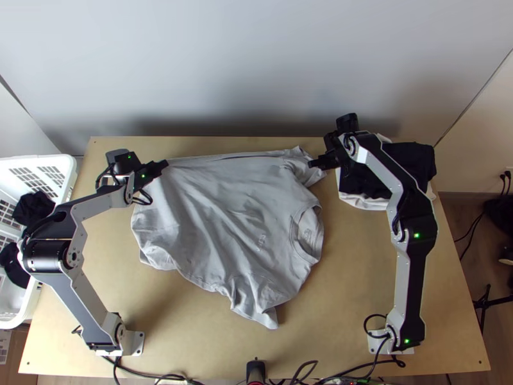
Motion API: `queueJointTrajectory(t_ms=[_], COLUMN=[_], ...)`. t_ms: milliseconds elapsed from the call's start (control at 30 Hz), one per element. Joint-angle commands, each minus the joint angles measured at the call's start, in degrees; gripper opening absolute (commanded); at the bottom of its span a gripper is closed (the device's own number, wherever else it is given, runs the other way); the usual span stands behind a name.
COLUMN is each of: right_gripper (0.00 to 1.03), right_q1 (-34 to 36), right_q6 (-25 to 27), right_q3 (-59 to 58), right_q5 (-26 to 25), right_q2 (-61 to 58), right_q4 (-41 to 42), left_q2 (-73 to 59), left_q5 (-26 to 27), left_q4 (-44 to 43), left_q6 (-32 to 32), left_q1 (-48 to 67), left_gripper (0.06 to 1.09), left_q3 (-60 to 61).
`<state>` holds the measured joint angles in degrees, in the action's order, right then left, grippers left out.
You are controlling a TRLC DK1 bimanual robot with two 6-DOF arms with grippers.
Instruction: Fold the t-shirt
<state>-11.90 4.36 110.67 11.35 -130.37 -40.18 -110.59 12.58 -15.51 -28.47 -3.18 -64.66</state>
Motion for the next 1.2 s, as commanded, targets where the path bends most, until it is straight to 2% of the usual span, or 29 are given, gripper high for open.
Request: queueJointTrajectory(t_ms=[0,467,633,900,1067,1167], right_gripper=[0.03,0.03,0.03,0.03,0.03,0.03], right_q1=[-3.48,-17.89,-24.22,-35.12,-37.05,-34.07], right_q6=[1.53,3.37,4.34,9.44,10.58,8.47], right_q3=[0.07,-3.62,-9.25,-21.46,-26.82,-26.30], right_q5=[-0.02,-0.02,-0.02,1.39,2.88,2.88], right_q2=[5.12,11.89,14.35,19.01,17.43,13.12], right_q4=[0.02,-0.60,-0.60,-0.69,-1.12,-1.39], left_q2=[0.02,0.11,0.11,0.19,0.19,0.19], left_q5=[-0.01,0.08,0.08,0.17,0.25,0.25], left_q4=[-0.05,0.04,0.04,0.04,0.04,0.04], left_q6=[-0.10,-0.18,-0.18,-0.18,-0.18,-0.18], left_q1=[-0.07,-0.16,-0.16,-0.25,-0.25,-0.25], left_gripper=[0.09,0.09,0.09,0.09,0.09,0.09], left_q3=[0.06,0.24,0.24,0.42,0.42,0.42])
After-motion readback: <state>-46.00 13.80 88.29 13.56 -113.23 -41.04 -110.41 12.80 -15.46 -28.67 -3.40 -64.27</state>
